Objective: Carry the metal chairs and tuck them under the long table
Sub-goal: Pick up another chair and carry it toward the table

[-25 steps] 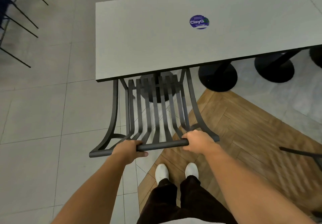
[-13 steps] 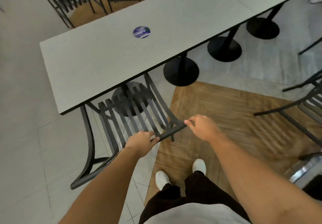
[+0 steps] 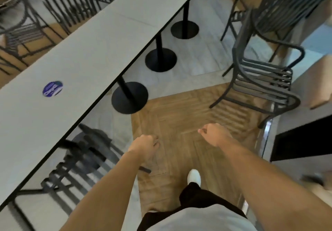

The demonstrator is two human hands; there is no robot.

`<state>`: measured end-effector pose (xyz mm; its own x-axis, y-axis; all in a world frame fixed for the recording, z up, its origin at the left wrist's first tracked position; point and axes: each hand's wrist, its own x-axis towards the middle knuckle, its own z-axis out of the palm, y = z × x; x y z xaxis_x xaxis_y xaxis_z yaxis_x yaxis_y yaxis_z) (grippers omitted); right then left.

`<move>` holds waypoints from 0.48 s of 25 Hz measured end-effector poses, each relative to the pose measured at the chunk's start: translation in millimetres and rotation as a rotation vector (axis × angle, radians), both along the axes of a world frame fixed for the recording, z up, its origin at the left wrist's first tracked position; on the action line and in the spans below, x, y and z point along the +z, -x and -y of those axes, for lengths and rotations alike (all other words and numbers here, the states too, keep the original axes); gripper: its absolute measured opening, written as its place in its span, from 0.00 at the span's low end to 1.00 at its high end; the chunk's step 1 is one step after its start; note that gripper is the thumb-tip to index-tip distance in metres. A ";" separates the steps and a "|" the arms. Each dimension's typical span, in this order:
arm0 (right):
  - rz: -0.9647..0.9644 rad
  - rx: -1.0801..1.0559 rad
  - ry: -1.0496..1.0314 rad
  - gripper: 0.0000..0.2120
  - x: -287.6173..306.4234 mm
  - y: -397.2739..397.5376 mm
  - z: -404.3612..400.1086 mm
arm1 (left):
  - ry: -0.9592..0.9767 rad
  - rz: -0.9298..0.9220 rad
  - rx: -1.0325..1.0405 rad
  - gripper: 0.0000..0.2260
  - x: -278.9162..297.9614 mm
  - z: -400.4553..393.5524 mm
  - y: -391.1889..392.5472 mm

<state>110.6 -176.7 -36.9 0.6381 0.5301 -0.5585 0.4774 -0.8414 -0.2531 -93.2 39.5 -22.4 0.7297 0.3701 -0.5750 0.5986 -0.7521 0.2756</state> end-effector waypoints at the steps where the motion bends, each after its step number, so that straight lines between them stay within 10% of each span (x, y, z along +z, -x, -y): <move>1: -0.001 -0.031 0.001 0.21 1.3 -21.9 9.9 | 0.003 0.011 -0.009 0.20 -0.7 3.7 -26.8; 12: -0.014 -0.238 0.032 0.21 8.3 -188.3 39.7 | 0.073 0.057 -0.259 0.18 4.7 7.3 -252.7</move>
